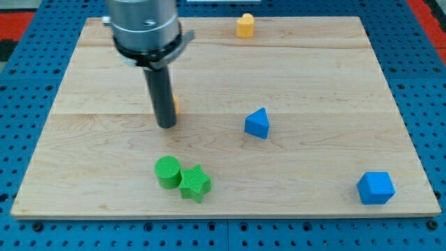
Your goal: Move the yellow hexagon to the top center
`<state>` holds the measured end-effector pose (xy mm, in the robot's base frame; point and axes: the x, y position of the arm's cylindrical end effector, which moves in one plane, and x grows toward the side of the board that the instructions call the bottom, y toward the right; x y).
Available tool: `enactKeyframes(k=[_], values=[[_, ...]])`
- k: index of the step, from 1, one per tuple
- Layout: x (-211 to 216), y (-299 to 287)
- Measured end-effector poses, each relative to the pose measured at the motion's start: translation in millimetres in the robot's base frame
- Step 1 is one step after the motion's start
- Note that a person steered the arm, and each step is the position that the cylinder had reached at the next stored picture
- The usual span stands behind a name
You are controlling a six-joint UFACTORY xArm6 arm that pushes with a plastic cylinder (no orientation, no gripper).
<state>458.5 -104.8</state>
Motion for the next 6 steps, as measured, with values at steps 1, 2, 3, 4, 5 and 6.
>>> enactKeyframes(k=[1, 2, 3, 4, 5, 6], values=[[-23, 1], [-46, -3], [-66, -3], [-93, -3], [-117, -3], [-143, -10]])
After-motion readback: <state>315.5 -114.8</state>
